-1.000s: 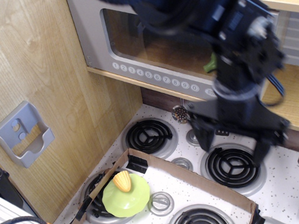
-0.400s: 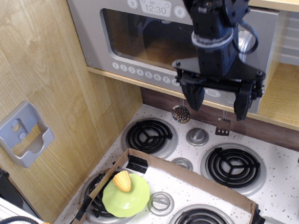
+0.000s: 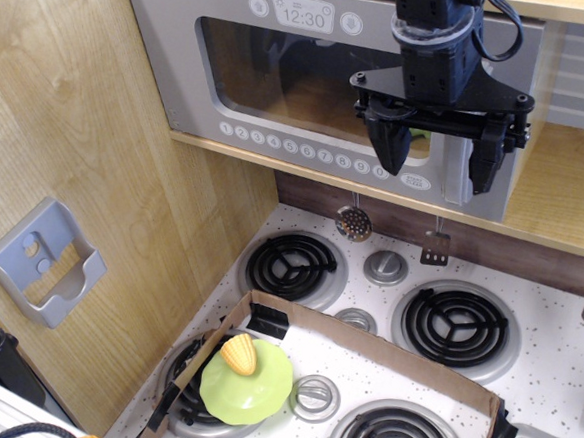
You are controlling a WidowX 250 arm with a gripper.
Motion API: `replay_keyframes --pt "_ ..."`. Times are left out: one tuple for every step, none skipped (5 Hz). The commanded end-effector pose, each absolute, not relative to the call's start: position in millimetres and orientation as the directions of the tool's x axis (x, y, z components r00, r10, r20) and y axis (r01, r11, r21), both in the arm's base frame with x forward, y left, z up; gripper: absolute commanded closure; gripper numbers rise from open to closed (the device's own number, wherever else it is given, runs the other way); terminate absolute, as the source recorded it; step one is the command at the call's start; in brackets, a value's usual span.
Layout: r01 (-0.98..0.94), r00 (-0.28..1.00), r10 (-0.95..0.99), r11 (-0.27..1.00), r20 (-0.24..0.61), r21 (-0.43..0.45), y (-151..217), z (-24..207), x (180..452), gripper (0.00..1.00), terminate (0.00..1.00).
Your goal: Open microwave
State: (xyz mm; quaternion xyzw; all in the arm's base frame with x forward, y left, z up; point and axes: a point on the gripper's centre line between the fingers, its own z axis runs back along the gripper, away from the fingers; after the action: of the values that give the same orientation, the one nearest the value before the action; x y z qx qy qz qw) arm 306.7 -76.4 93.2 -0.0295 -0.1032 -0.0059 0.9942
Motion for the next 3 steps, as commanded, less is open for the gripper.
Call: replay_keyframes --pt "0.012 0.939 0.008 0.998 0.342 -0.058 -80.5 116.7 320.0 0.00 0.00" --pt "0.027 0.936 -0.008 0.998 0.352 -0.051 -82.4 121.7 327.5 0.00 0.00" --pt "0.046 0.934 -0.030 0.998 0.357 -0.036 -78.8 122.3 333.4 0.00 0.00"
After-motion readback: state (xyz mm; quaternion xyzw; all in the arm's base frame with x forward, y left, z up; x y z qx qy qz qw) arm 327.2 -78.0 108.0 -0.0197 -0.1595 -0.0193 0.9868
